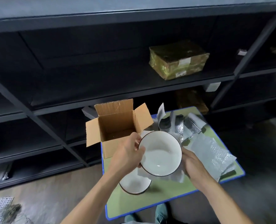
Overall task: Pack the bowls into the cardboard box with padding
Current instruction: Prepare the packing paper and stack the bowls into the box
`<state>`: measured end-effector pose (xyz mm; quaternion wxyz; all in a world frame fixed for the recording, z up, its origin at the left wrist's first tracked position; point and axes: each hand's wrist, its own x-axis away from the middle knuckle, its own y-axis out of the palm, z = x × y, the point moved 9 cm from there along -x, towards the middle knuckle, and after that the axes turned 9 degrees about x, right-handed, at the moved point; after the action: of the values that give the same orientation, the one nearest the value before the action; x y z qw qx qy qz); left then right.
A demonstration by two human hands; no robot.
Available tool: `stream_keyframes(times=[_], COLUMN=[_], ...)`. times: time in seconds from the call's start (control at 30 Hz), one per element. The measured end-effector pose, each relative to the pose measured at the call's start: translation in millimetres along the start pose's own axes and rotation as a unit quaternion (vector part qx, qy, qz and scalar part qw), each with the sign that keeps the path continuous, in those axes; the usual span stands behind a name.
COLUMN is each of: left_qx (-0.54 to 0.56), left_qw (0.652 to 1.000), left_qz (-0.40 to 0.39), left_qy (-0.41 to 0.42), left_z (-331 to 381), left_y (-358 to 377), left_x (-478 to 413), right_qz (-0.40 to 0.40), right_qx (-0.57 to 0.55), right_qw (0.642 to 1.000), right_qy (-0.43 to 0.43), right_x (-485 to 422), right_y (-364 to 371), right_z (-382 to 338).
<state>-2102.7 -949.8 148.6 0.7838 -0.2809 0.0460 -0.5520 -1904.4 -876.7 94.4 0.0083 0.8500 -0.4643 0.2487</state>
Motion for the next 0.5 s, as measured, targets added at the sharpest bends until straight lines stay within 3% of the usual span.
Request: stream_keyframes(times=[0.17, 0.33, 0.5], left_qx=[0.018, 0.05, 0.075], left_qw=[1.0, 0.999, 0.996], left_qz=[-0.01, -0.015, 0.0], left_qy=[-0.004, -0.013, -0.055], left_z=[-3.4, -11.7, -39.2], left_y=[-6.7, -11.5, -21.8], left_x=[3.2, 7.3, 10.3], right_qz=[-0.068, -0.111, -0.093], right_qx=[-0.142, -0.111, -0.108], right_qw=[0.987, 0.988, 0.99], right_qy=[0.027, 0.0, 0.008], right_x=[7.8, 10.3, 5.4], right_y=[13.1, 25.6, 27.8], right_z=[1.0, -4.9, 0.9])
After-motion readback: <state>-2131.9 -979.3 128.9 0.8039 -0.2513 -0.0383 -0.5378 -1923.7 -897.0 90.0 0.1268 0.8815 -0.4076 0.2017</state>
